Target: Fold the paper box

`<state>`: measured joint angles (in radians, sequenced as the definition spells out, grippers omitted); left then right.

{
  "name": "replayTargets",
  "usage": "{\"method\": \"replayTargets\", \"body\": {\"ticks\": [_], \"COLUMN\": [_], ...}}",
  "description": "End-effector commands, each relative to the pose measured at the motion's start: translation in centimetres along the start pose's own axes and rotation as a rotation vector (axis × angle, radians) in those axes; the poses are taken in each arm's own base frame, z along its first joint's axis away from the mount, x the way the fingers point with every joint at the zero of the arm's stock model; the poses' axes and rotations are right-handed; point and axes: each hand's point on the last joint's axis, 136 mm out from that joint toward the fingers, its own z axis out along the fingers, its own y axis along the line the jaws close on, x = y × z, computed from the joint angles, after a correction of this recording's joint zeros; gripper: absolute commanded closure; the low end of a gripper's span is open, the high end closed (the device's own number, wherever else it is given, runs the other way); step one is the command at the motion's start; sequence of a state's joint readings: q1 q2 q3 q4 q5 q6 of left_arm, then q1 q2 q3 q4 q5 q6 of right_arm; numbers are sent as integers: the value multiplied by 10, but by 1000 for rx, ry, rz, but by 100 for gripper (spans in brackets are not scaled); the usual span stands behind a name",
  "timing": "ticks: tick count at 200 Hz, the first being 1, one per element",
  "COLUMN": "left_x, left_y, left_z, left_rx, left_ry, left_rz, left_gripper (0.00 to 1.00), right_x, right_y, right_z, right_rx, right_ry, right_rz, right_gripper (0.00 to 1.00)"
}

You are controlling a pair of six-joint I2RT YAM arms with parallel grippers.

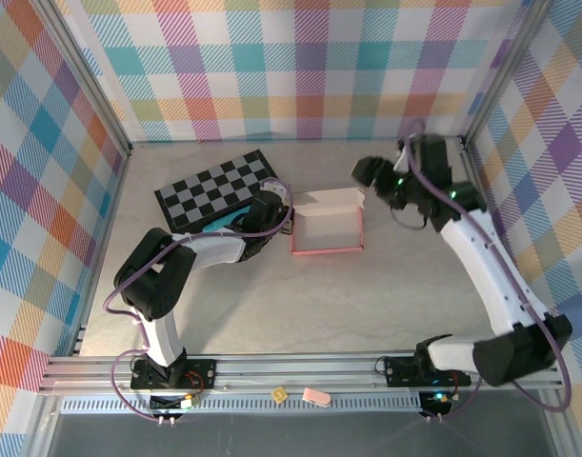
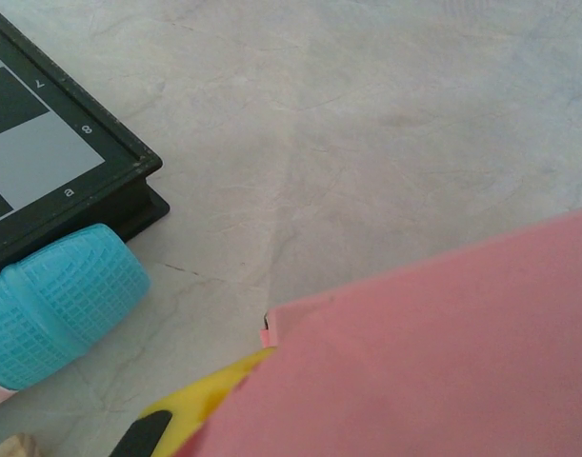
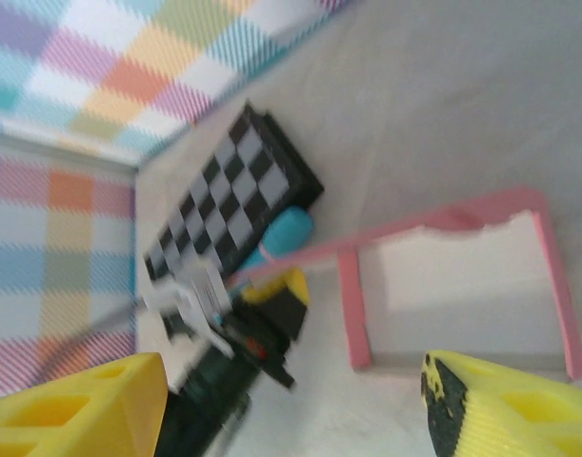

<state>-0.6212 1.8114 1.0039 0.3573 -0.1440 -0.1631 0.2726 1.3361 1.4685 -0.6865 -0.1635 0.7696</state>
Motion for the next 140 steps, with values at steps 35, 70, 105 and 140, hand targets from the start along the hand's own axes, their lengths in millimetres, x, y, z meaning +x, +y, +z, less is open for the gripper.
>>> {"method": "replayTargets", "body": {"ticks": [35, 70, 105, 140], "left_x": [-2, -8, -12, -14], "left_y": [-6, -8, -8, -8], "left_z": [7, 9, 10, 10], "left_rx": [-7, -11, -17, -16], "left_ry": [12, 2, -4, -8], "left_rz": [33, 40, 40, 40], "left_gripper": [100, 100, 100, 100], "right_x": [-20, -5, 8, 23], "right_y": [-79, -97, -103, -118], "right_z": [67, 105, 116, 119], "right_rx": [175, 169, 171, 199], "right_ry": [313, 429, 488, 506], "right_rz": [474, 522, 542, 545], "right_gripper": [40, 43, 46, 48]}}
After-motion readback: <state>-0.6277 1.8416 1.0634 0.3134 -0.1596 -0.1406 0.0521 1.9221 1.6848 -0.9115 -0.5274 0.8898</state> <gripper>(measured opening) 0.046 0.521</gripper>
